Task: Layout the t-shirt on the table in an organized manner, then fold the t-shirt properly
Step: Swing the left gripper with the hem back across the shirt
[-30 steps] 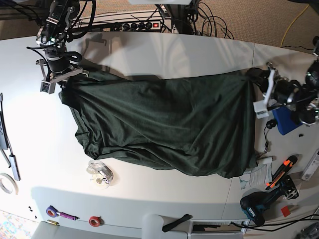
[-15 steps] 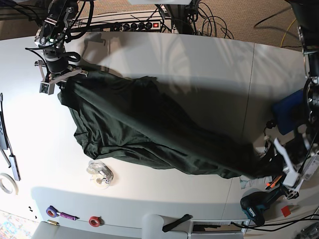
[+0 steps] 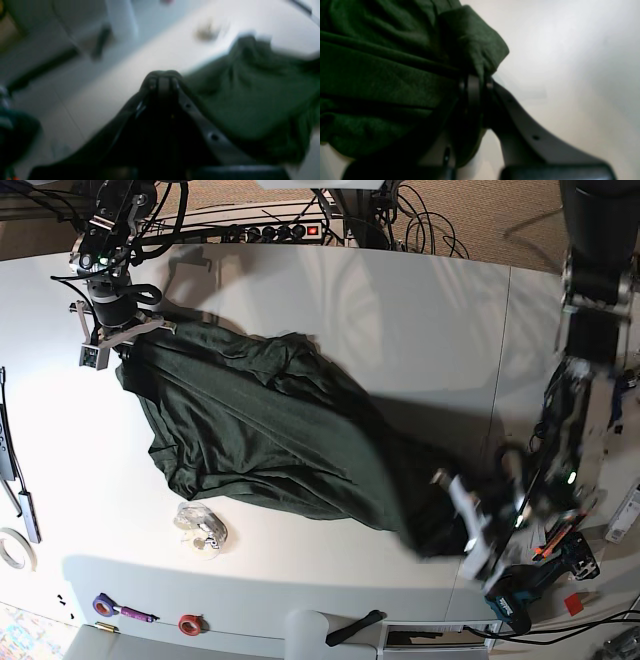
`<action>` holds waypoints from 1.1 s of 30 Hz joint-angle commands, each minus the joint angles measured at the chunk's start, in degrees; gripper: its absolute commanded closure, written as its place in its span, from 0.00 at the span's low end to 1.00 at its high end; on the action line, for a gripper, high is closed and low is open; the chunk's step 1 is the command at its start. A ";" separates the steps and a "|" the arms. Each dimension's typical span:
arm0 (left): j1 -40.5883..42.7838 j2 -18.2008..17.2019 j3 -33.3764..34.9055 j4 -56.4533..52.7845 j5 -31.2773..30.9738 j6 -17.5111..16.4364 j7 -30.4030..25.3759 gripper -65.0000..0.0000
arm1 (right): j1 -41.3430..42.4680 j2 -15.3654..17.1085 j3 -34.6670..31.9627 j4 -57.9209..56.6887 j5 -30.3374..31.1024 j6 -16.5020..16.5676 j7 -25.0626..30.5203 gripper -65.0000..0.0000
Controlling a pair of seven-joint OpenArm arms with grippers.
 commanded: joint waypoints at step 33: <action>-37.00 35.65 22.40 -23.04 10.91 7.67 -12.63 1.00 | 0.17 0.13 0.13 1.09 0.57 -0.20 2.80 1.00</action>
